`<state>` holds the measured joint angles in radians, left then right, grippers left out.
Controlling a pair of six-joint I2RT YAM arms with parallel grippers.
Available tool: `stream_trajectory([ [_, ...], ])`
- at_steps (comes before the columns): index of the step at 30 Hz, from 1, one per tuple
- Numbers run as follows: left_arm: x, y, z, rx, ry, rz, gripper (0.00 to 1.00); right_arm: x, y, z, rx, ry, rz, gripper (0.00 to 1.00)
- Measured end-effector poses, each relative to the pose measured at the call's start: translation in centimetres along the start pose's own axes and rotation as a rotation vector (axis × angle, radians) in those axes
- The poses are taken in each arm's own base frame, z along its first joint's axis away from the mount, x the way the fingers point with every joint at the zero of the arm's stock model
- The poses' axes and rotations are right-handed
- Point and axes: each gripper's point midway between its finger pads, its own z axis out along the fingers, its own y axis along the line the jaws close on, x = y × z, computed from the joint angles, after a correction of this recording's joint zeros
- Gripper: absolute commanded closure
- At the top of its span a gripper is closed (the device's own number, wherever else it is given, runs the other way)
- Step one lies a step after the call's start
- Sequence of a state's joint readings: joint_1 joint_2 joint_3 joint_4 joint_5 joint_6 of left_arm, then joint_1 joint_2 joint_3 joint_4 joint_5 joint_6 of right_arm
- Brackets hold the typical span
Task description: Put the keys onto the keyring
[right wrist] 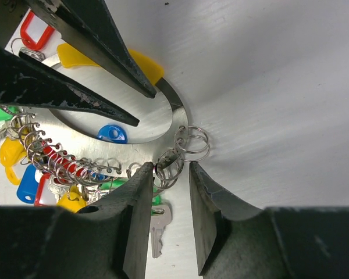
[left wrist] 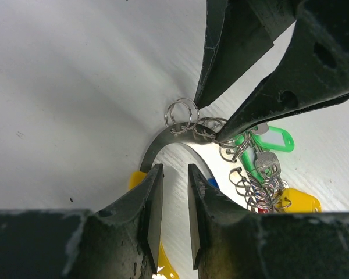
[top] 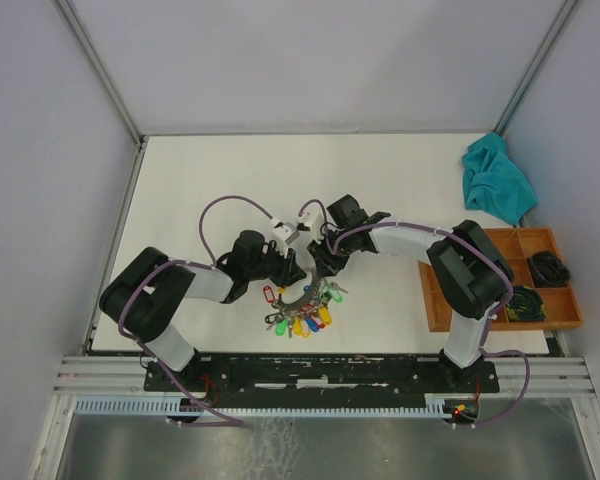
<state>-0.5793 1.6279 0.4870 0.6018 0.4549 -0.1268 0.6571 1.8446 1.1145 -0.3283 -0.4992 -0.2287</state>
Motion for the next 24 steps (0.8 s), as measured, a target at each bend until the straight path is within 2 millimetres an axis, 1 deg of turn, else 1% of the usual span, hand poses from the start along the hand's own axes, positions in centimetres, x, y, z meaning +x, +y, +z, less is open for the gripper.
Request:
stream_trajectory([
  [2, 0.0, 0.0, 0.0, 0.001, 0.001, 0.000, 0.70, 0.0, -0.1, 0.0, 0.008, 0.002, 0.000, 0.64],
  [7, 0.0, 0.0, 0.0, 0.000, 0.001, -0.001, 0.70, -0.1, -0.2, 0.0, 0.013, -0.001, 0.000, 0.73],
  [12, -0.1, 0.0, 0.0, 0.000, -0.003, -0.002, 0.71, -0.3, -0.2, 0.1, 0.023, -0.014, 0.002, 0.80],
  [15, -0.2, 0.0, 0.0, -0.001, -0.010, -0.012, 0.71, -0.4, -0.4, 0.0, 0.043, -0.022, 0.001, 0.81],
  [19, -0.7, 0.6, -0.3, -0.016, -0.046, -0.054, 0.71, -0.5, -0.5, 0.0, 0.056, -0.022, -0.005, 0.79],
  [24, -0.5, 1.1, -0.7, -0.032, -0.064, -0.122, 0.72, -0.5, -0.7, 0.0, 0.073, -0.020, -0.007, 0.76],
])
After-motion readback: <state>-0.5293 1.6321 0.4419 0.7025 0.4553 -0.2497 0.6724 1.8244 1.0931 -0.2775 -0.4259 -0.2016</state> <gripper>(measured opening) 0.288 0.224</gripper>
